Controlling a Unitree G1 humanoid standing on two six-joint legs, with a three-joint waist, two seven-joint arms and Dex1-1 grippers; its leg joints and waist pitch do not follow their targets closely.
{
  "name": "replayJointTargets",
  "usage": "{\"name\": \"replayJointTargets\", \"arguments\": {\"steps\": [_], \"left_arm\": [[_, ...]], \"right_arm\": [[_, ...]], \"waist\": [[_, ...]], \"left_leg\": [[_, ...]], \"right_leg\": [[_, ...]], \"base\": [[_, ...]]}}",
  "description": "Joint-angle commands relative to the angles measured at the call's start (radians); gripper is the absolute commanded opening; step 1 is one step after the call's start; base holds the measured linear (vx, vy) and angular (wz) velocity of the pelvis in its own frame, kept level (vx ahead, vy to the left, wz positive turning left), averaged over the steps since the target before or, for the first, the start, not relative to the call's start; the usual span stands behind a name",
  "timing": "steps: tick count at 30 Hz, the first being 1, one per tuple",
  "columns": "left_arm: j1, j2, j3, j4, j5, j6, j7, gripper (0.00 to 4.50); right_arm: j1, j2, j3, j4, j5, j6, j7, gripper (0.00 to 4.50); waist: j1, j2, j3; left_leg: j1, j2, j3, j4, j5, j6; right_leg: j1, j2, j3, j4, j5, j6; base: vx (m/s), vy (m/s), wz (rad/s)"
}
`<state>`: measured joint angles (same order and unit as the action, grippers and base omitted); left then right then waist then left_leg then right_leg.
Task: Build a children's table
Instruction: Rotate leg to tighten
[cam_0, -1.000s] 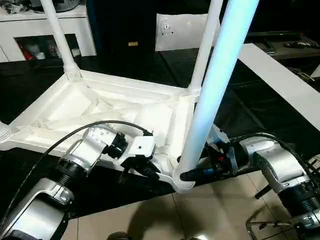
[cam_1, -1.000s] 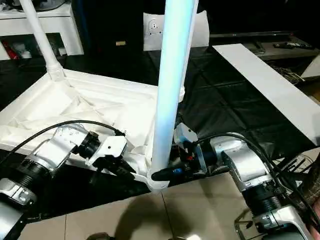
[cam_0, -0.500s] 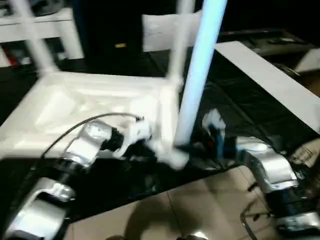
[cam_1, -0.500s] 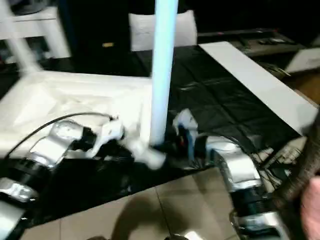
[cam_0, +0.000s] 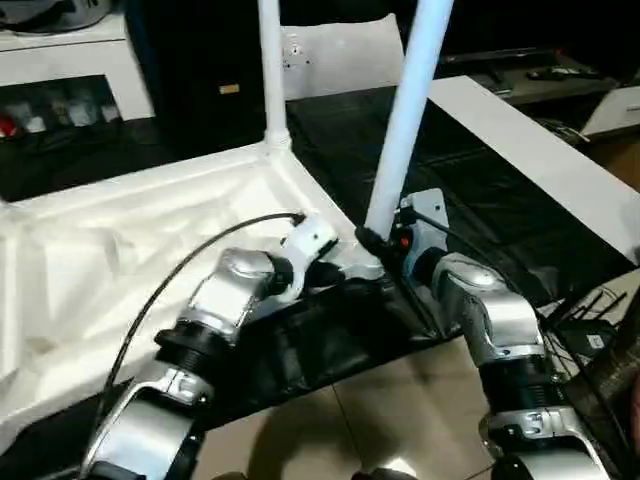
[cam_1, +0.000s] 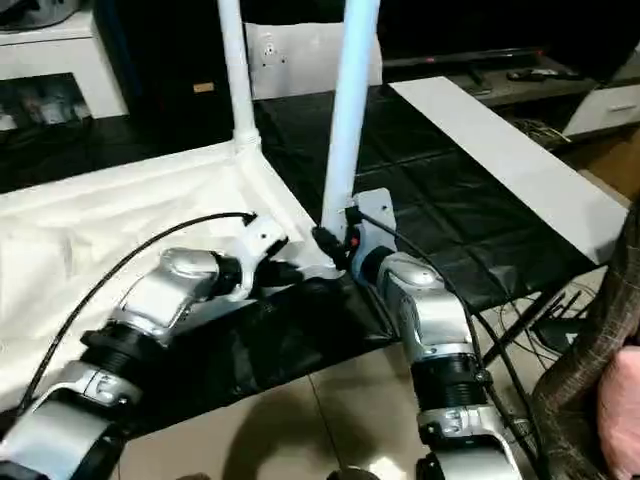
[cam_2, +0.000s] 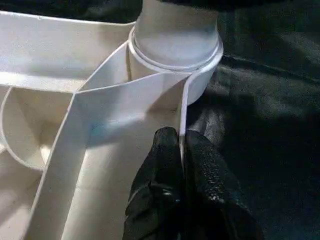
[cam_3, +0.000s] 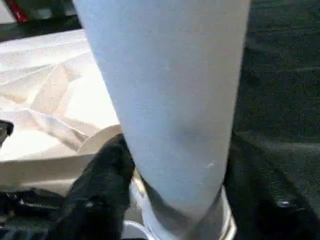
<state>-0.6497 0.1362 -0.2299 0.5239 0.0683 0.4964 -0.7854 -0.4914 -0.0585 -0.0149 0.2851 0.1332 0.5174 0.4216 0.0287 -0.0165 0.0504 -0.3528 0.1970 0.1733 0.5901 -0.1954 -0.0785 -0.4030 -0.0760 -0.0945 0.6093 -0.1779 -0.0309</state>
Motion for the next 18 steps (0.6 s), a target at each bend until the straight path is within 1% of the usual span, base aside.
{"name": "replayJointTargets", "arguments": {"steps": [1,5,6,7,9,10,12,14,15,16,17,18], "left_arm": [[-0.038,-0.047,0.023,-0.044,-0.033,-0.013,0.058,0.0],[-0.03,-0.023,0.022,-0.057,-0.031,-0.018,0.043,0.0],[-0.021,-0.003,0.021,-0.066,-0.032,-0.023,0.024,0.0],[-0.012,0.018,0.016,-0.072,-0.031,-0.037,0.001,0.0],[-0.002,0.046,0.013,-0.073,-0.023,-0.046,-0.015,0.0],[0.008,0.072,0.009,-0.073,-0.018,-0.071,-0.036,0.0],[0.013,0.085,0.007,-0.074,-0.017,-0.086,-0.048,0.0],[0.025,0.11,0.009,-0.081,-0.03,-0.105,-0.092,0.0],[0.03,0.124,0.009,-0.081,-0.034,-0.103,-0.11,0.0],[0.033,0.14,0.006,-0.075,-0.033,-0.116,-0.126,0.0],[0.035,0.154,-0.001,-0.069,-0.03,-0.138,-0.142,0.0],[0.038,0.168,-0.01,-0.065,-0.03,-0.165,-0.165,0.0]], "right_arm": [[0.028,0.065,0.105,-0.004,0.034,0.031,0.065,3.01],[0.044,0.061,0.095,-0.018,0.025,0.012,0.053,3.34],[0.056,0.043,0.092,-0.03,0.027,-0.004,0.066,3.47],[0.067,0.024,0.088,-0.04,0.027,-0.022,0.079,3.56],[0.08,0.0,0.075,-0.059,0.042,-0.035,0.113,3.66],[0.094,-0.026,0.069,-0.078,0.055,-0.057,0.157,3.75],[0.101,-0.039,0.069,-0.089,0.061,-0.07,0.18,3.98],[0.12,-0.08,0.071,-0.119,0.076,-0.077,0.245,4.06],[0.132,-0.106,0.078,-0.133,0.083,-0.089,0.288,4.13],[0.14,-0.136,0.087,-0.138,0.08,-0.102,0.325,4.2],[0.145,-0.159,0.095,-0.135,0.071,-0.118,0.348,4.3],[0.148,-0.183,0.105,-0.129,0.064,-0.142,0.38,4.42]], "waist": [[0.007,0.005,-0.066],[0.008,0.006,-0.066],[0.009,0.009,-0.065],[0.009,0.007,-0.066],[0.009,0.01,-0.066],[0.007,0.013,-0.064],[0.007,0.009,-0.064],[0.008,0.011,-0.064],[0.007,0.013,-0.063],[0.008,0.012,-0.062],[0.008,0.001,-0.062],[0.009,0.008,-0.061]], "left_leg": [[-0.003,0.026,-0.008,-0.061,-0.124,0.043],[-0.003,0.027,-0.009,-0.062,-0.127,0.043],[-0.002,0.027,-0.009,-0.062,-0.131,0.042],[-0.003,0.028,-0.009,-0.063,-0.129,0.042],[-0.004,0.027,-0.009,-0.062,-0.129,0.046],[-0.005,0.027,-0.01,-0.063,-0.139,0.05],[-0.008,0.025,-0.008,-0.061,-0.143,0.057],[-0.01,0.025,-0.009,-0.06,-0.133,0.06],[-0.008,0.027,-0.009,-0.06,-0.134,0.06],[-0.007,0.028,-0.008,-0.06,-0.139,0.06],[-0.007,0.028,-0.006,-0.059,-0.145,0.061],[-0.009,0.028,-0.008,-0.06,-0.138,0.062]], "right_leg": [[0.064,-0.066,0.056,-0.083,-0.211,-0.172],[0.064,-0.067,0.056,-0.083,-0.211,-0.173],[0.063,-0.068,0.057,-0.082,-0.209,-0.175],[0.064,-0.068,0.058,-0.08,-0.199,-0.177],[0.066,-0.067,0.057,-0.08,-0.185,-0.176],[0.066,-0.067,0.057,-0.082,-0.185,-0.179],[0.069,-0.066,0.057,-0.083,-0.197,-0.175],[0.072,-0.068,0.056,-0.085,-0.216,-0.17],[0.067,-0.067,0.056,-0.084,-0.223,-0.171],[0.067,-0.066,0.055,-0.087,-0.233,-0.168],[0.066,-0.065,0.055,-0.087,-0.245,-0.162],[0.067,-0.067,0.056,-0.085,-0.251,-0.162]], "base": [[0.0,0.0,0.0],[0.0,0.0,0.0],[0.0,0.0,0.0],[0.0,0.0,0.0],[0.0,0.0,0.0],[0.0,0.0,0.0],[0.0,0.0,0.0],[0.0,0.0,0.0],[0.0,0.0,0.0],[0.0,0.0,0.0],[0.0,0.0,0.0],[0.0,0.0,0.0]]}}
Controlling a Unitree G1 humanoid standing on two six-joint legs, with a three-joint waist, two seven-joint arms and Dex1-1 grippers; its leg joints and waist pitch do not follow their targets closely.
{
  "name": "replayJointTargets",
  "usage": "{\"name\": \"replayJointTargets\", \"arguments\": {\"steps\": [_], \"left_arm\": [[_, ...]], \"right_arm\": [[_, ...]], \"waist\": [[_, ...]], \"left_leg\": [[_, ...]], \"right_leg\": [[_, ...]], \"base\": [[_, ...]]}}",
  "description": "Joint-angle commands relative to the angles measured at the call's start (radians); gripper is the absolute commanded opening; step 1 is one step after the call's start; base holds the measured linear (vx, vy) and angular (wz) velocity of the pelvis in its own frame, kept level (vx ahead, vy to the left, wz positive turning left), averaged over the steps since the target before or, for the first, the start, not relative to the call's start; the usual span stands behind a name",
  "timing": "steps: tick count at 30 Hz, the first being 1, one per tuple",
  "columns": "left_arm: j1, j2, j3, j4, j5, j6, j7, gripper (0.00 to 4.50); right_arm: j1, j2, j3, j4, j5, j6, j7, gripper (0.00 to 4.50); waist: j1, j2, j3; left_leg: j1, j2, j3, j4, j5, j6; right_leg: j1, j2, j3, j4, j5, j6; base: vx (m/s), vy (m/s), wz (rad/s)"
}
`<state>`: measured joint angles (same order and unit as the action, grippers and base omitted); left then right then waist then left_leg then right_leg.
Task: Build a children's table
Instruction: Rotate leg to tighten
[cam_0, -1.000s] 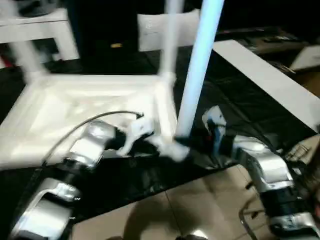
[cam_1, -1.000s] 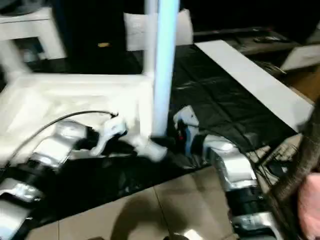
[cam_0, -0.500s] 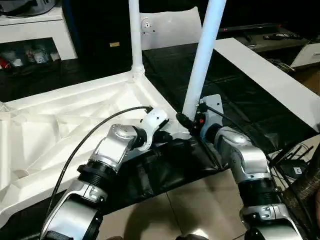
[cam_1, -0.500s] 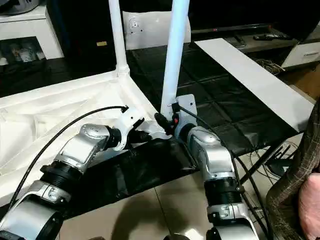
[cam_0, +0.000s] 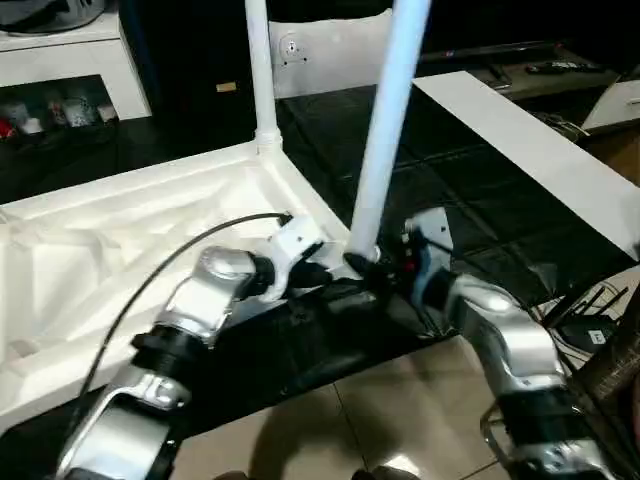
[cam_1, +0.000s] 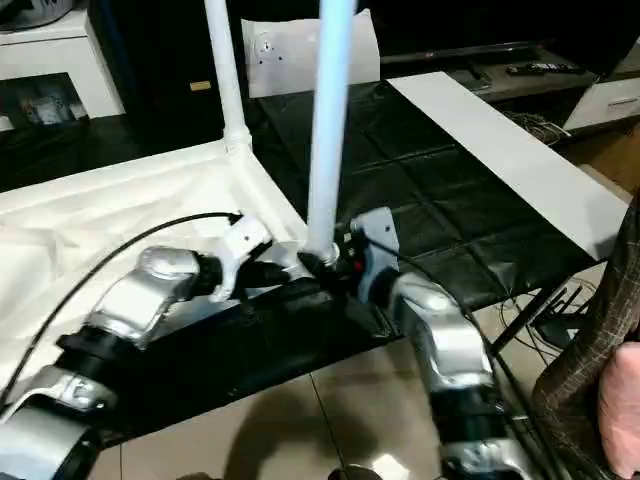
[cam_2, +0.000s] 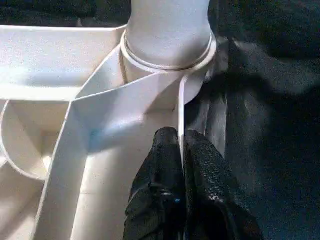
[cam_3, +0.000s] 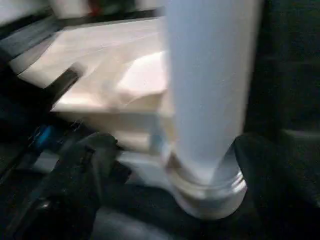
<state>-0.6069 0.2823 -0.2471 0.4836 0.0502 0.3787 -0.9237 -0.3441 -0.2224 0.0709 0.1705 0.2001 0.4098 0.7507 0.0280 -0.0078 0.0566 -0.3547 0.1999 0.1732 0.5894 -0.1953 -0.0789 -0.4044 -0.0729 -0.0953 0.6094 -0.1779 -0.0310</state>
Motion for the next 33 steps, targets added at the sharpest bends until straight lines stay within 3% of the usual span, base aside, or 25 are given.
{"name": "replayJointTargets", "arguments": {"steps": [1,2,6,8,15,16,19,33], "left_arm": [[-0.004,0.027,0.005,-0.023,-0.014,-0.055,-0.038,0.0],[0.004,0.051,-0.014,-0.021,-0.024,-0.113,-0.107,0.0],[0.025,0.103,-0.067,-0.034,-0.046,-0.209,-0.275,0.0],[0.025,0.125,-0.098,-0.031,-0.044,-0.26,-0.347,0.0],[0.001,0.154,-0.157,-0.01,-0.044,-0.338,-0.493,0.0],[-0.003,0.158,-0.165,-0.006,-0.042,-0.352,-0.511,0.0],[-0.011,0.165,-0.177,0.006,-0.037,-0.381,-0.54,0.0],[-0.034,0.162,-0.207,0.027,-0.026,-0.438,-0.602,0.0]], "right_arm": [[0.002,-0.029,0.021,-0.013,-0.001,-0.042,0.068,4.48],[0.002,-0.065,0.029,-0.006,0.01,-0.065,0.136,4.48],[-0.01,-0.129,0.047,0.017,0.02,-0.086,0.258,4.48],[-0.026,-0.161,0.063,0.038,0.021,-0.11,0.316,4.48],[-0.07,-0.228,0.099,0.09,0.06,-0.134,0.515,4.48],[-0.076,-0.234,0.108,0.093,0.056,-0.137,0.535,4.31],[-0.086,-0.244,0.126,0.106,0.045,-0.148,0.564,4.13],[-0.132,-0.235,0.183,0.144,0.067,-0.141,0.695,2.89]], "waist": [[0.009,-0.001,-0.067],[0.013,-0.008,-0.067],[0.02,-0.006,-0.068],[0.031,-0.002,-0.067],[0.063,0.004,-0.066],[0.064,-0.001,-0.066],[0.069,-0.004,-0.068],[0.076,-0.008,-0.071]], "left_leg": [[-0.005,0.026,-0.008,-0.059,-0.143,0.062],[-0.003,0.026,-0.008,-0.059,-0.151,0.068],[-0.002,0.031,-0.007,-0.059,-0.13,0.074],[0.004,0.033,-0.005,-0.059,-0.137,0.075],[0.014,0.039,-0.002,-0.061,-0.175,0.054],[0.009,0.039,-0.003,-0.062,-0.168,0.054],[0.005,0.036,-0.004,-0.061,-0.154,0.054],[0.005,0.038,-0.003,-0.058,-0.132,0.056]], "right_leg": [[0.065,-0.07,0.056,-0.087,-0.261,-0.16],[0.063,-0.072,0.056,-0.09,-0.28,-0.157],[0.062,-0.072,0.059,-0.079,-0.229,-0.175],[0.057,-0.073,0.06,-0.078,-0.218,-0.192],[0.053,-0.074,0.061,-0.078,-0.242,-0.195],[0.058,-0.076,0.06,-0.076,-0.232,-0.195],[0.06,-0.077,0.059,-0.074,-0.24,-0.186],[0.059,-0.078,0.058,-0.071,-0.242,-0.183]], "base": [[0.0,0.0,0.0],[0.0,0.0,0.0],[0.0,0.0,0.0],[0.0,0.0,0.0],[0.0,0.0,0.0],[0.0,0.0,0.0],[0.0,0.0,0.0],[0.0,0.0,0.0]]}}
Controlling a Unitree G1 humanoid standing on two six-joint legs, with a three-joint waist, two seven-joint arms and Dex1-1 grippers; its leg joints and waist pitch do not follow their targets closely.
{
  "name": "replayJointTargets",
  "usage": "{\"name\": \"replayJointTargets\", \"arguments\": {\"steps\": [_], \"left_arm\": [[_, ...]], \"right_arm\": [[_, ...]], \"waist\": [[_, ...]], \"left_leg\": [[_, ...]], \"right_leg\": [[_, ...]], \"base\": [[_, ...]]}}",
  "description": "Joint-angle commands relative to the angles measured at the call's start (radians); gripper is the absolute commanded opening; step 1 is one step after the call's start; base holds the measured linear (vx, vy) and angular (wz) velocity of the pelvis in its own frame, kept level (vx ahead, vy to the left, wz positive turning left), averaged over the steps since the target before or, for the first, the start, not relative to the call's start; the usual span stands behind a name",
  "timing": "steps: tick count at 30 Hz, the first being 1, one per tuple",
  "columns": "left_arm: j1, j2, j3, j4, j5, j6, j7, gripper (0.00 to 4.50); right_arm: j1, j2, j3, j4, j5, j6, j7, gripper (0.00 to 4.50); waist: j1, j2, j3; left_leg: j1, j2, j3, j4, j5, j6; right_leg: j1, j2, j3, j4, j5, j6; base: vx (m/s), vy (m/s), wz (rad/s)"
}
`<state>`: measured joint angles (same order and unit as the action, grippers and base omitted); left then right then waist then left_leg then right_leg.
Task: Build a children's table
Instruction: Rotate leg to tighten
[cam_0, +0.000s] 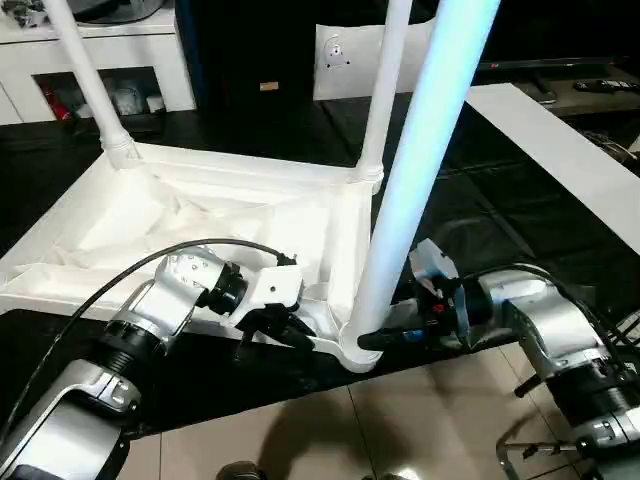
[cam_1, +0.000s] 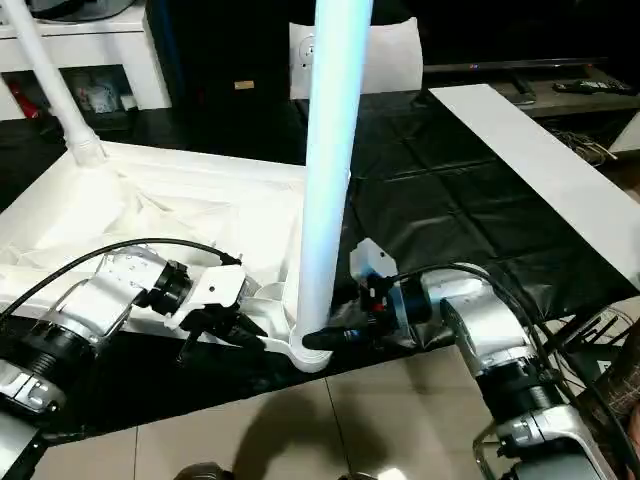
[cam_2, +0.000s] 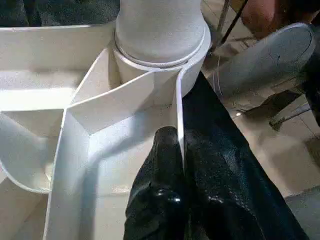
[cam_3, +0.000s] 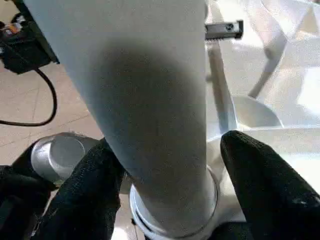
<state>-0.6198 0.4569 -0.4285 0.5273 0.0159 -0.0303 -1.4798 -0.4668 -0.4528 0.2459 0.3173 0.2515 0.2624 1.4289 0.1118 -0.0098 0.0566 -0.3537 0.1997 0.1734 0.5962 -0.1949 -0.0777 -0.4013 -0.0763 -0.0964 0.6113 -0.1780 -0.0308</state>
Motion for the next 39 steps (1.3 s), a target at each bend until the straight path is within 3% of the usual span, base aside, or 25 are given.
{"name": "replayJointTargets", "arguments": {"steps": [1,9,13,14,20,22,27,28,30,31,36,39], "left_arm": [[-0.021,-0.012,-0.026,-0.017,0.008,-0.031,-0.047,0.0],[-0.028,-0.009,-0.027,-0.002,0.007,-0.042,-0.048,0.0],[-0.029,-0.007,-0.026,0.002,0.008,-0.041,-0.045,0.0],[-0.027,-0.007,-0.023,0.004,0.006,-0.038,-0.041,0.0],[-0.015,-0.027,0.016,-0.007,0.0,0.043,0.05,0.0],[-0.013,-0.041,0.035,-0.01,0.001,0.092,0.106,0.0],[-0.006,-0.109,0.103,-0.052,-0.02,0.245,0.275,0.0],[-0.005,-0.133,0.119,-0.066,-0.024,0.288,0.321,0.0],[-0.008,-0.174,0.147,-0.079,-0.028,0.345,0.396,0.0],[-0.018,-0.213,0.172,-0.078,-0.032,0.39,0.466,0.0],[-0.032,-0.28,0.202,-0.073,-0.017,0.452,0.599,0.0],[-0.049,-0.338,0.237,-0.052,0.004,0.475,0.737,0.0]], "right_arm": [[-0.01,-0.003,0.01,-0.003,0.017,0.008,0.021,2.89],[-0.007,0.004,0.026,-0.007,0.026,0.032,0.048,2.15],[-0.006,0.006,0.027,-0.009,0.031,0.045,0.051,2.07],[-0.003,0.008,0.028,-0.013,0.033,0.05,0.047,2.07],[0.039,0.047,0.004,-0.074,0.06,0.122,-0.047,2.06],[0.057,0.075,-0.008,-0.091,0.055,0.124,-0.111,2.06],[0.083,0.19,-0.034,-0.094,-0.009,0.163,-0.372,2.06],[0.084,0.231,-0.049,-0.09,-0.018,0.188,-0.448,2.04],[0.079,0.292,-0.076,-0.079,-0.021,0.223,-0.551,2.02],[0.064,0.349,-0.104,-0.056,-0.017,0.254,-0.64,2.02],[0.022,0.435,-0.134,0.007,-0.028,0.277,-0.781,2.02],[-0.031,0.498,-0.169,0.092,-0.06,0.258,-0.921,2.02]], "waist": [[-0.005,-0.007,-0.071],[-0.003,-0.005,-0.071],[-0.003,-0.005,-0.072],[-0.002,0.002,-0.072],[-0.004,-0.003,-0.069],[-0.003,-0.003,-0.066],[-0.019,-0.003,-0.063],[-0.026,-0.005,-0.061],[-0.039,-0.002,-0.061],[-0.048,-0.005,-0.062],[-0.076,-0.005,-0.067],[-0.078,-0.006,-0.069]], "left_leg": [[0.003,0.038,-0.003,-0.065,-0.129,0.056],[0.003,0.037,-0.004,-0.065,-0.134,0.05],[0.003,0.038,-0.004,-0.065,-0.134,0.046],[0.004,0.038,-0.006,-0.065,-0.132,0.046],[0.003,0.037,-0.004,-0.066,-0.143,0.04],[0.006,0.036,-0.006,-0.069,-0.165,0.027],[0.008,0.031,-0.01,-0.073,-0.2,0.0],[0.008,0.031,-0.011,-0.074,-0.202,-0.006],[-0.001,0.029,-0.015,-0.077,-0.207,-0.011],[0.003,0.028,-0.015,-0.075,-0.211,-0.013],[-0.007,0.02,-0.011,-0.066,-0.157,0.015],[-0.004,0.018,-0.007,-0.063,-0.137,0.024]], "right_leg": [[0.057,-0.074,0.059,-0.072,-0.239,-0.183],[0.057,-0.074,0.058,-0.073,-0.243,-0.18],[0.057,-0.074,0.058,-0.073,-0.246,-0.177],[0.057,-0.074,0.058,-0.071,-0.235,-0.18],[0.058,-0.073,0.059,-0.075,-0.257,-0.174],[0.055,-0.076,0.058,-0.081,-0.308,-0.159],[0.052,-0.076,0.054,-0.094,-0.427,-0.116],[0.049,-0.075,0.053,-0.097,-0.436,-0.114],[0.056,-0.075,0.049,-0.097,-0.457,-0.103],[0.052,-0.076,0.05,-0.1,-0.463,-0.1],[0.057,-0.071,0.053,-0.095,-0.371,-0.124],[0.057,-0.067,0.053,-0.095,-0.346,-0.135]], "base": [[0.0,0.0,0.0],[0.0,0.0,0.0],[0.0,0.0,0.0],[0.0,0.0,0.0],[0.0,0.0,0.0],[0.0,0.0,0.0],[0.0,0.0,0.0],[0.0,0.0,0.0],[0.0,0.0,0.0],[0.0,0.0,0.0],[0.0,0.0,0.0],[0.0,0.0,0.0]]}}
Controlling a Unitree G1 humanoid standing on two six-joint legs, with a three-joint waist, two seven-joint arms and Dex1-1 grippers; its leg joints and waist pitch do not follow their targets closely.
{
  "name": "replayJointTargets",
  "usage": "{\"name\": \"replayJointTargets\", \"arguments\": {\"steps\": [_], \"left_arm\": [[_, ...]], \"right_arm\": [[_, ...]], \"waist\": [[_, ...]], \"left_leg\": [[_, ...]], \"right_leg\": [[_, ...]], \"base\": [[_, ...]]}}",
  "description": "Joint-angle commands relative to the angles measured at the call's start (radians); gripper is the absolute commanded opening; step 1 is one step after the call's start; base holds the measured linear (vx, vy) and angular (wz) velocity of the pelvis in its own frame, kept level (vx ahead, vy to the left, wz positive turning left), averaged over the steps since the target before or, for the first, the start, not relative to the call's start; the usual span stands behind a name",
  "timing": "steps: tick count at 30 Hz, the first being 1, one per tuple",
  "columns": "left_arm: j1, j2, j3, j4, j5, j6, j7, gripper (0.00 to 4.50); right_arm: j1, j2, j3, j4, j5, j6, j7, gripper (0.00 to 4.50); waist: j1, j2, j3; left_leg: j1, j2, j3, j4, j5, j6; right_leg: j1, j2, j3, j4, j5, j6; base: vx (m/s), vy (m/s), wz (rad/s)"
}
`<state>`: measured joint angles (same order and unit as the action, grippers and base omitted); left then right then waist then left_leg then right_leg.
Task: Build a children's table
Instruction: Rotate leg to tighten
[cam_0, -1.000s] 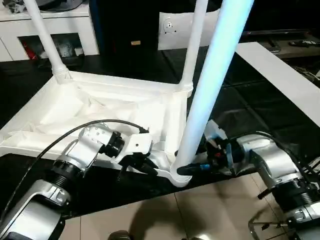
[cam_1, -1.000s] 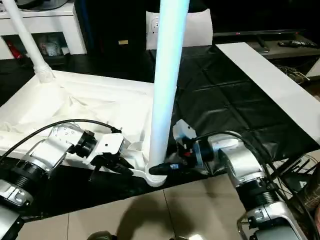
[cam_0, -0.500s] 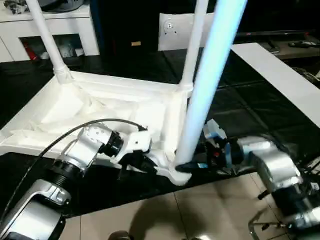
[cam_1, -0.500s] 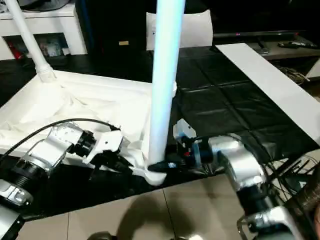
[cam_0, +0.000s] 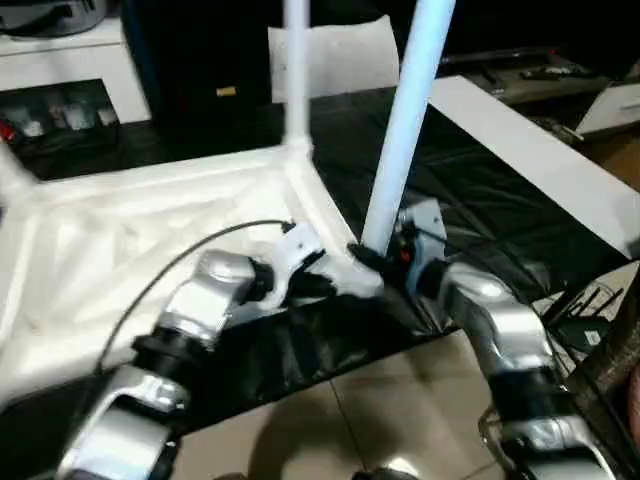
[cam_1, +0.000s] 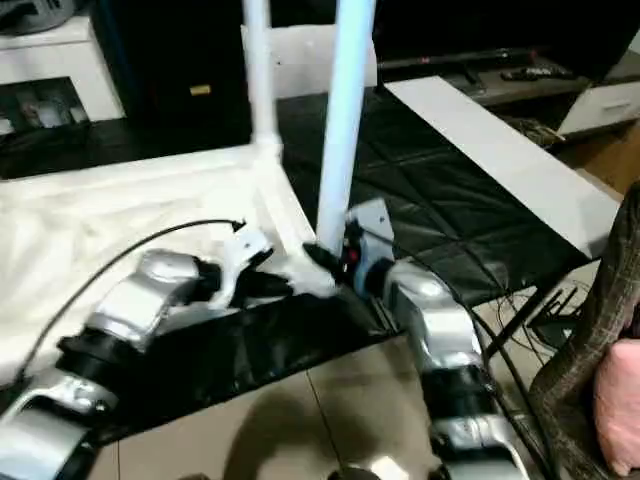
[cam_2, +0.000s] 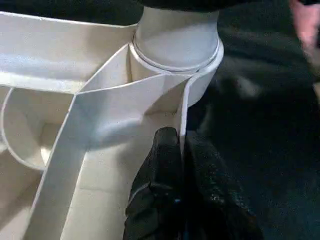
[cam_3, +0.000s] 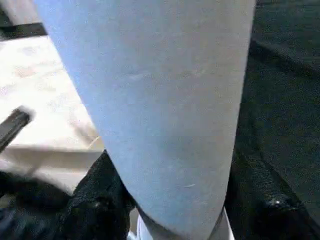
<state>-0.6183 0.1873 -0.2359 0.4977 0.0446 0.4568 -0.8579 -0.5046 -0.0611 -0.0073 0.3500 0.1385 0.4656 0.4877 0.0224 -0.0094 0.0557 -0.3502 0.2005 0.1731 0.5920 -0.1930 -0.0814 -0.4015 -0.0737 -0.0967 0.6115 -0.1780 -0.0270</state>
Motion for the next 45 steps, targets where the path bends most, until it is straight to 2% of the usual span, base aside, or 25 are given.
{"name": "replayJointTargets", "arguments": {"steps": [1,4,5,7,8,11,13,15,17,19,20,21,23,25,27,28,32,35,38,39,42,44,45], "left_arm": [[-0.056,-0.093,0.062,-0.022,-0.013,-0.006,0.18,0.0],[-0.054,-0.114,0.061,-0.038,-0.004,0.013,0.205,0.0],[-0.049,-0.118,0.049,-0.053,0.005,0.025,0.212,0.0],[-0.039,-0.106,0.032,-0.065,0.01,0.02,0.194,0.0],[-0.039,-0.106,0.032,-0.065,0.01,0.02,0.194,0.0],[-0.027,-0.082,0.017,-0.074,0.012,0.009,0.167,0.0],[-0.019,-0.063,0.006,-0.076,0.023,0.002,0.146,0.0],[-0.005,-0.034,0.001,-0.082,0.024,-0.018,0.105,0.0],[-0.001,-0.017,-0.007,-0.081,0.024,-0.04,0.077,0.0],[0.004,0.013,-0.014,-0.077,0.02,-0.068,0.031,0.0],[0.004,0.027,-0.021,-0.072,0.019,-0.093,0.006,0.0],[0.004,0.037,-0.026,-0.07,0.018,-0.109,-0.008,0.0],[0.005,0.069,-0.039,-0.056,0.01,-0.151,-0.063,0.0],[0.012,0.105,-0.055,-0.05,-0.005,-0.202,-0.14,0.0],[0.017,0.125,-0.066,-0.044,-0.013,-0.254,-0.196,0.0],[0.021,0.142,-0.077,-0.046,-0.019,-0.279,-0.243,0.0],[0.021,0.196,-0.121,-0.039,-0.023,-0.347,-0.381,0.0],[0.014,0.213,-0.134,-0.029,-0.031,-0.375,-0.437,0.0],[0.006,0.239,-0.162,-0.021,-0.034,-0.422,-0.518,0.0],[0.006,0.246,-0.171,-0.022,-0.033,-0.432,-0.538,0.0],[0.004,0.258,-0.195,-0.022,-0.028,-0.462,-0.592,0.0],[0.002,0.262,-0.209,-0.023,-0.024,-0.478,-0.614,0.0],[0.001,0.263,-0.213,-0.023,-0.022,-0.484,-0.62,0.0]], "right_arm": [[-0.006,0.128,0.074,0.077,0.037,0.052,-0.02,2.02],[-0.015,0.14,0.064,0.096,0.013,0.04,-0.058,2.02],[-0.016,0.15,0.049,0.098,0.019,0.033,-0.063,2.37],[0.0,0.142,0.036,0.083,0.025,0.016,-0.063,2.72],[0.0,0.142,0.036,0.083,0.025,0.016,-0.063,2.72],[0.019,0.127,0.025,0.06,0.032,-0.008,-0.055,3.1],[0.038,0.109,0.026,0.031,0.028,-0.02,-0.036,3.19],[0.075,0.066,0.031,-0.03,0.037,-0.044,0.02,3.34],[0.092,0.042,0.029,-0.061,0.046,-0.052,0.054,3.52],[0.118,-0.01,0.027,-0.108,0.064,-0.061,0.122,3.65],[0.128,-0.035,0.027,-0.125,0.07,-0.067,0.154,3.89],[0.134,-0.051,0.028,-0.134,0.075,-0.072,0.171,3.89],[0.15,-0.119,0.028,-0.152,0.081,-0.097,0.251,3.97],[0.164,-0.193,0.029,-0.17,0.09,-0.108,0.348,4.28],[0.171,-0.244,0.036,-0.179,0.096,-0.119,0.416,4.39],[0.175,-0.277,0.044,-0.186,0.105,-0.119,0.468,4.45],[0.18,-0.379,0.082,-0.187,0.119,-0.149,0.631,4.45],[0.173,-0.414,0.104,-0.17,0.116,-0.172,0.697,4.45],[0.155,-0.442,0.133,-0.144,0.117,-0.189,0.771,4.45],[0.149,-0.446,0.14,-0.137,0.117,-0.189,0.786,4.18],[0.126,-0.445,0.167,-0.116,0.115,-0.194,0.83,4.07],[0.115,-0.44,0.185,-0.104,0.109,-0.202,0.846,3.72],[0.112,-0.439,0.19,-0.099,0.107,-0.206,0.852,3.72]], "waist": [[0.01,-0.003,-0.068],[0.013,-0.004,-0.067],[0.016,-0.003,-0.067],[0.016,0.001,-0.067],[0.016,-0.001,-0.066],[0.017,0.0,-0.066],[0.017,0.005,-0.067],[0.018,0.001,-0.068],[0.015,0.005,-0.068],[0.019,0.004,-0.068],[0.02,0.004,-0.068],[0.02,0.003,-0.067],[0.022,0.003,-0.067],[0.022,0.004,-0.067],[0.029,0.001,-0.069],[0.03,0.003,-0.067],[0.046,0.002,-0.067],[0.063,0.003,-0.065],[0.069,-0.001,-0.066],[0.069,-0.002,-0.066],[0.071,-0.006,-0.066],[0.074,-0.006,-0.066],[0.075,-0.005,-0.066]], "left_leg": [[-0.009,0.018,-0.008,-0.061,-0.129,0.031],[-0.007,0.022,-0.008,-0.063,-0.131,0.036],[-0.004,0.023,-0.008,-0.064,-0.136,0.039],[-0.005,0.022,-0.008,-0.064,-0.144,0.043],[-0.006,0.023,-0.008,-0.065,-0.145,0.045],[-0.004,0.024,-0.008,-0.066,-0.148,0.044],[-0.007,0.024,-0.009,-0.067,-0.152,0.043],[-0.008,0.022,-0.009,-0.065,-0.156,0.046],[-0.012,0.023,-0.01,-0.066,-0.144,0.054],[-0.005,0.024,-0.006,-0.063,-0.15,0.062],[-0.004,0.024,-0.006,-0.062,-0.148,0.063],[-0.01,0.023,-0.008,-0.064,-0.142,0.066],[-0.009,0.025,-0.008,-0.063,-0.144,0.065],[-0.009,0.026,-0.007,-0.062,-0.141,0.069],[-0.008,0.026,-0.006,-0.06,-0.139,0.078],[-0.009,0.028,-0.006,-0.061,-0.137,0.078],[-0.002,0.031,-0.004,-0.061,-0.147,0.082],[0.003,0.033,-0.003,-0.062,-0.167,0.071],[0.003,0.034,-0.004,-0.063,-0.171,0.066],[0.0,0.034,-0.004,-0.063,-0.168,0.066],[-0.002,0.034,-0.003,-0.062,-0.16,0.068],[-0.001,0.034,-0.003,-0.062,-0.156,0.065],[0.0,0.035,-0.004,-0.062,-0.157,0.064]], "right_leg": [[0.057,-0.07,0.054,-0.093,-0.329,-0.145],[0.058,-0.068,0.054,-0.09,-0.293,-0.154],[0.057,-0.07,0.056,-0.09,-0.283,-0.158],[0.058,-0.071,0.056,-0.09,-0.281,-0.158],[0.058,-0.071,0.056,-0.091,-0.281,-0.156],[0.057,-0.07,0.057,-0.09,-0.274,-0.157],[0.06,-0.071,0.057,-0.089,-0.262,-0.16],[0.062,-0.071,0.057,-0.091,-0.263,-0.152],[0.064,-0.072,0.057,-0.087,-0.238,-0.161],[0.06,-0.069,0.058,-0.092,-0.246,-0.158],[0.059,-0.069,0.059,-0.09,-0.238,-0.162],[0.064,-0.069,0.058,-0.088,-0.236,-0.163],[0.062,-0.07,0.057,-0.089,-0.248,-0.161],[0.061,-0.069,0.058,-0.086,-0.238,-0.168],[0.062,-0.07,0.059,-0.087,-0.235,-0.165],[0.06,-0.071,0.058,-0.085,-0.233,-0.173],[0.056,-0.071,0.059,-0.086,-0.241,-0.178],[0.054,-0.073,0.058,-0.087,-0.268,-0.177],[0.054,-0.074,0.057,-0.086,-0.279,-0.178],[0.055,-0.074,0.057,-0.084,-0.279,-0.178],[0.056,-0.075,0.057,-0.083,-0.277,-0.174],[0.055,-0.076,0.057,-0.082,-0.289,-0.171],[0.054,-0.076,0.057,-0.083,-0.293,-0.171]], "base": [[0.0,0.0,0.0],[0.0,0.0,0.0],[0.0,0.0,0.0],[0.0,0.0,0.0],[0.0,0.0,0.0],[0.0,0.0,0.0],[0.0,0.0,0.0],[0.0,0.0,0.0],[0.0,0.0,0.0],[0.0,0.0,0.0],[0.0,0.0,0.0],[0.0,0.0,0.0],[0.0,0.0,0.0],[0.0,0.0,0.0],[0.0,0.0,0.0],[0.0,0.0,0.0],[0.0,0.0,0.0],[0.0,0.0,0.0],[0.0,0.0,0.0],[0.0,0.0,0.0],[0.0,0.0,0.0],[0.0,0.0,0.0],[0.0,0.0,0.0]]}}
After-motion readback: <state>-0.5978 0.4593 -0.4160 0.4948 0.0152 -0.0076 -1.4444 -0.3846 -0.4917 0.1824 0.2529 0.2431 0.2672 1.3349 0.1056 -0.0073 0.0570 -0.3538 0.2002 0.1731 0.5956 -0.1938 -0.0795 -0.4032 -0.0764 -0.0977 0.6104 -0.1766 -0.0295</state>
